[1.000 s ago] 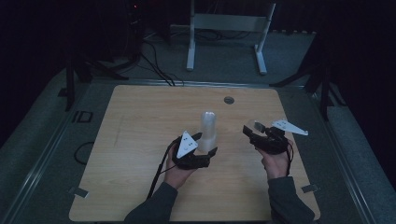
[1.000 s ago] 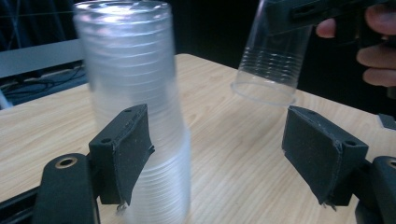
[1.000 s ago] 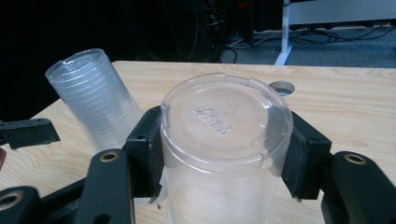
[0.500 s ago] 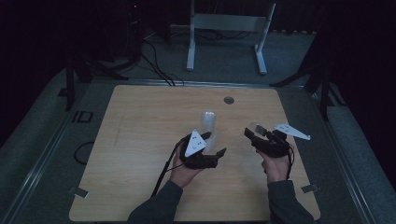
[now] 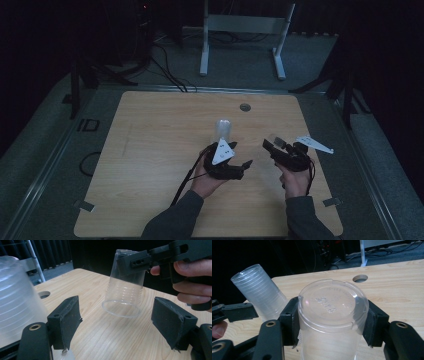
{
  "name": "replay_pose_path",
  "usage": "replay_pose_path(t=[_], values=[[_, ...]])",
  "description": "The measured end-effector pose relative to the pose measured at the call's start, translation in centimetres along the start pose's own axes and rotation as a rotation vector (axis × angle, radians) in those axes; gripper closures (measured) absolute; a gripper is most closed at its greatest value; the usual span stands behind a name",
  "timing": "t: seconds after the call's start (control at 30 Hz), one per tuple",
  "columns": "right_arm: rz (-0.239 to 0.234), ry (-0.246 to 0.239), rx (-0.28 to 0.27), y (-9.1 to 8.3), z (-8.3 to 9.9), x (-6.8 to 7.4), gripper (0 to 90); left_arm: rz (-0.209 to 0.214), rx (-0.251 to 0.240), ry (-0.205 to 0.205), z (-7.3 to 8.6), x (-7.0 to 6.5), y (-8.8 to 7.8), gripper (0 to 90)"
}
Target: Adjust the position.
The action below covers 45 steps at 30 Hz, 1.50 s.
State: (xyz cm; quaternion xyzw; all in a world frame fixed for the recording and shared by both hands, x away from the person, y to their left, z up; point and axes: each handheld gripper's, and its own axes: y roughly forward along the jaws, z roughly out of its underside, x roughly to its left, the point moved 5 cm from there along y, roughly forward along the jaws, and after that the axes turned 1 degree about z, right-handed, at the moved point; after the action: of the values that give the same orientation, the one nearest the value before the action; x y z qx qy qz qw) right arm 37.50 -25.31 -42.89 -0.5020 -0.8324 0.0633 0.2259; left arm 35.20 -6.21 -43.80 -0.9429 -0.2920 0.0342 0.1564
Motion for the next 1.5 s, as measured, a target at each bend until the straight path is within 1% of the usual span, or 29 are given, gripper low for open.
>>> replay_pose_path(t=[0.1,0.17,0.33,0.4,0.5,0.63,0.7,0.9,1.17,1.5], values=[[-0.001,0.008,0.0,0.0,0.2,-0.1,41.1,-0.001,0.013,0.007,0.1,-0.1,0.6,22.7],[-0.011,0.022,-0.004,0.0,0.3,-0.1,41.1,0.0,0.018,0.001,0.1,-0.1,0.9,21.7],[-0.022,0.048,-0.006,0.1,0.5,-0.1,41.2,0.01,0.036,0.008,0.3,-0.3,1.5,21.3],[-0.027,0.055,-0.008,0.1,0.6,-0.1,41.2,0.014,0.04,0.004,0.3,-0.3,1.7,20.7],[-0.037,0.074,-0.013,0.1,0.7,0.0,41.1,0.012,0.054,0.013,0.3,-0.4,1.9,20.1],[-0.056,0.111,-0.017,0.1,0.8,-0.1,41.1,0.014,0.065,0.011,0.5,-0.5,2.4,19.8],[-0.064,0.121,-0.019,0.1,0.8,-0.1,41.1,0.018,0.073,0.011,0.6,-0.6,2.6,19.7],[-0.077,0.148,-0.02,-0.1,0.9,-0.2,41.1,0.016,0.076,0.012,0.6,-0.7,3.0,19.7],[-0.09,0.17,-0.013,-0.1,1.2,-0.1,41.1,0.015,0.107,0.009,1.0,-0.6,3.5,19.6],[-0.1,0.177,-0.006,0.1,1.5,0.2,41.1,0.014,0.107,0.007,1.0,-0.6,3.6,19.0]])
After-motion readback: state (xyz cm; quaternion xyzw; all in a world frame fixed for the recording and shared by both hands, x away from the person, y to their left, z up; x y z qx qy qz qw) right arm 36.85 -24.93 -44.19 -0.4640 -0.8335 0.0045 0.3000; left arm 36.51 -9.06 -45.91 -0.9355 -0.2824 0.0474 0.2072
